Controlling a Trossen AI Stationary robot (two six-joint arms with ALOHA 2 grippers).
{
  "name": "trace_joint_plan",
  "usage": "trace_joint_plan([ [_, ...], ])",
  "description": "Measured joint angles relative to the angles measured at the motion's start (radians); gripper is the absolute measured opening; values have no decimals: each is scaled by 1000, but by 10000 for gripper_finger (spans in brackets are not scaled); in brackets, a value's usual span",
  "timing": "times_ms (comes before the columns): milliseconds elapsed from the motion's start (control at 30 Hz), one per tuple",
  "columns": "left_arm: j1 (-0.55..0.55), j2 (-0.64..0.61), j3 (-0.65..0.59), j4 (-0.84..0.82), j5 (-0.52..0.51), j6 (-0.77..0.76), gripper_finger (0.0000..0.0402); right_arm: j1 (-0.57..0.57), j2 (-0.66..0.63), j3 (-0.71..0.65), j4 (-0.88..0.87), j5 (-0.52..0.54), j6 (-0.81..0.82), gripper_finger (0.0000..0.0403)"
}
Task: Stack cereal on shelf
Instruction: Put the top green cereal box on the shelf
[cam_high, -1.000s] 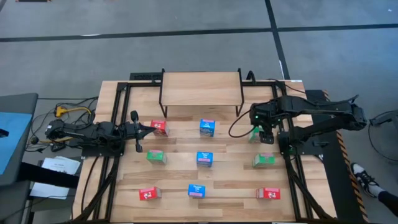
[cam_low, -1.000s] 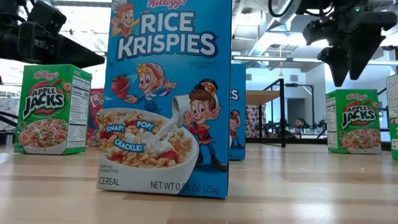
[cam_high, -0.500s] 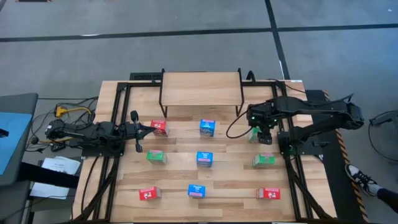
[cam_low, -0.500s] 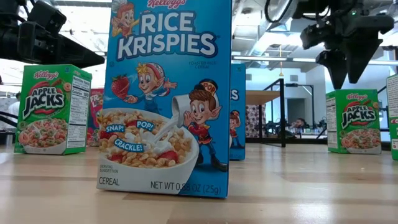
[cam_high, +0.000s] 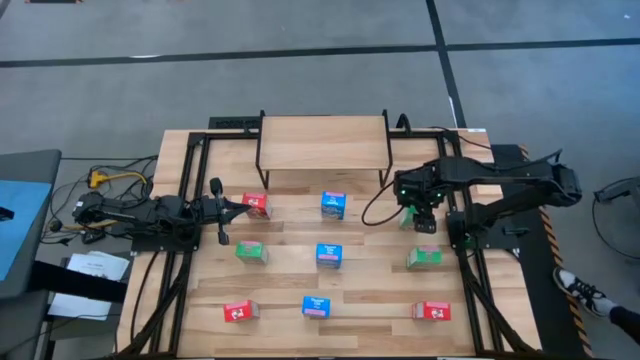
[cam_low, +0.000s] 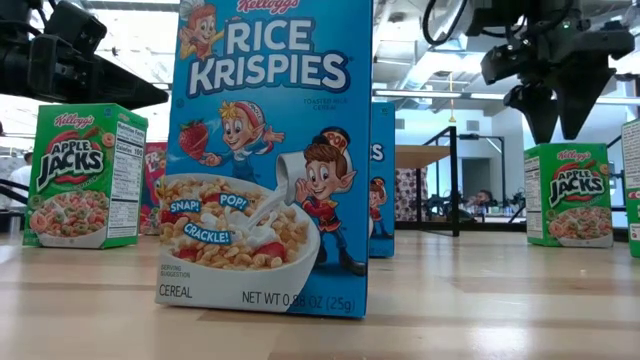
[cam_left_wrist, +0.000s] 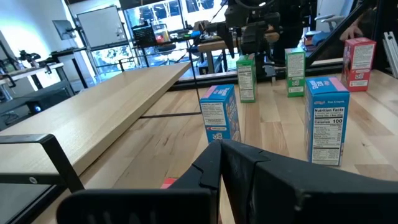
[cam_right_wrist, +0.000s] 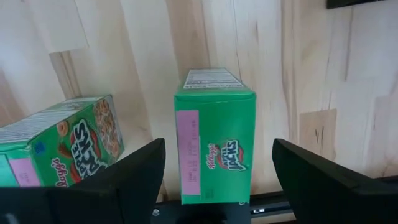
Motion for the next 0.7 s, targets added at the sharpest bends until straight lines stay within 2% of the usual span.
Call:
trace_joint_plan([
  [500, 0, 0, 0, 0, 0, 0, 0, 0, 168, 0, -16, 5, -16, 316],
  [700, 0, 0, 0, 0, 0, 0, 0, 0, 182, 0, -21, 5, -17, 276],
])
